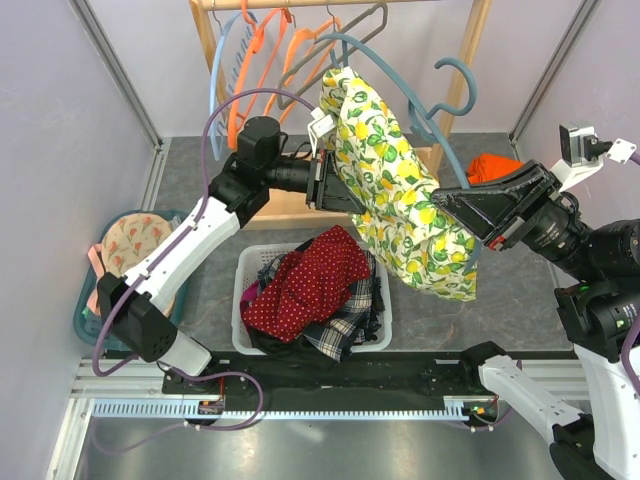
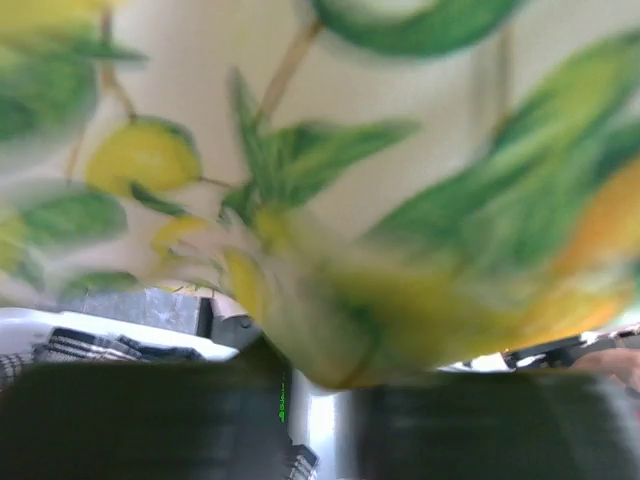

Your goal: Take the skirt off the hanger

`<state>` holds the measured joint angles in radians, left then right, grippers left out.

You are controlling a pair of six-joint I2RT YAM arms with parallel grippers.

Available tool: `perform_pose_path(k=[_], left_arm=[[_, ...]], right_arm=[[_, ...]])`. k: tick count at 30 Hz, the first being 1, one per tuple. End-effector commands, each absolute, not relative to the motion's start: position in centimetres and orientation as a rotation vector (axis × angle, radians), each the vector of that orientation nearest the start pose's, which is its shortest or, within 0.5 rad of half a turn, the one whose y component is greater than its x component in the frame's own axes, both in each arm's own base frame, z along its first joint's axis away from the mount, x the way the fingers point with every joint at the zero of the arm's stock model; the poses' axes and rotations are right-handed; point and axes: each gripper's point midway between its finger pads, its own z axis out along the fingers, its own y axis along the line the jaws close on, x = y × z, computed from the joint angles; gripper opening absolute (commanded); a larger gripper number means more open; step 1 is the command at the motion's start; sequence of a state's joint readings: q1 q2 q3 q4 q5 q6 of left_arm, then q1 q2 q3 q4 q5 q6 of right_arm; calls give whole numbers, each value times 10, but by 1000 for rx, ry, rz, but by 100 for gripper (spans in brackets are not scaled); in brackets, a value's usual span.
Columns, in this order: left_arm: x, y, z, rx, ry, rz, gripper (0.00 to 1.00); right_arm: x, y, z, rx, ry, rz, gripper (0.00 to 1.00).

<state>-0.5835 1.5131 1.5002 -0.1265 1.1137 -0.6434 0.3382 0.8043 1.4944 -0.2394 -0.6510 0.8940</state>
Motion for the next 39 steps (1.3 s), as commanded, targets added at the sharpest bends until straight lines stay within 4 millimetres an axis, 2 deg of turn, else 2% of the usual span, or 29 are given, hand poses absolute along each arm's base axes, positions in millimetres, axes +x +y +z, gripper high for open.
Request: perform_pose_path(k=[1,5,6,7,8,9,10,11,13,14,15,17,18,20,21,22,23,24,26,29,31,33,34,36,39], left_arm=[[204,-334,424,1005,1620,-1817,2],[184,-318,456,1081,1534,-1824,2],[170,-309,476,1133,1457,-1796,2],[164,-302,479,1128,1495,-1796,2],[157,-297,487,1174,1431,-1740,2],[145,-288,508,1207,1376,-1705,2],[137,-279,517,1221,1355,-1680,2],[131,-273,517,1231,1366,-1666,2],[113,-255,539,1262,1291,-1608,2],[108,-250,538,1268,1299,-1595,2],[97,-242,552,1286,1242,-1547,2],[89,-233,564,1286,1201,-1482,2],[77,-226,578,1291,1154,-1446,2],[68,-220,593,1275,1130,-1425,2],[59,-215,610,1281,1054,-1382,2],[56,-214,617,1274,1036,-1376,2],[53,-212,625,1253,1051,-1407,2],[45,-209,638,1275,970,-1372,2],[42,-204,651,1244,972,-1375,2],[44,-201,661,1224,950,-1351,2],[50,-203,658,1212,965,-1355,2],[64,-206,652,1187,995,-1362,2],[69,-208,650,1182,1003,-1365,2],[82,-211,645,1165,1027,-1369,2],[98,-216,634,1143,1067,-1381,2]], right_arm=[[110,178,587,-335,1199,1407,0],[117,175,581,-309,1231,1355,0],[120,175,579,-303,1242,1343,0],[126,171,577,-291,1243,1288,0],[131,170,571,-268,1288,1264,0],[137,167,567,-253,1304,1226,0],[144,164,562,-229,1332,1186,0],[160,157,551,-175,1386,1103,0],[177,151,535,-122,1450,1026,0],[194,143,520,-66,1502,943,0],[200,140,513,-43,1525,911,0],[215,137,493,-11,1577,860,0],[221,133,486,11,1592,828,0],[234,136,466,25,1656,804,0],[239,134,461,44,1672,783,0],[243,134,452,50,1697,771,0],[247,134,447,50,1710,757,0],[250,132,444,59,1715,740,0],[252,131,439,57,1721,729,0],[252,133,443,43,1703,737,0],[252,134,452,37,1681,750,0],[255,137,457,31,1676,761,0],[254,137,466,26,1654,767,0],[259,140,471,23,1650,770,0],[264,140,489,28,1611,770,0]])
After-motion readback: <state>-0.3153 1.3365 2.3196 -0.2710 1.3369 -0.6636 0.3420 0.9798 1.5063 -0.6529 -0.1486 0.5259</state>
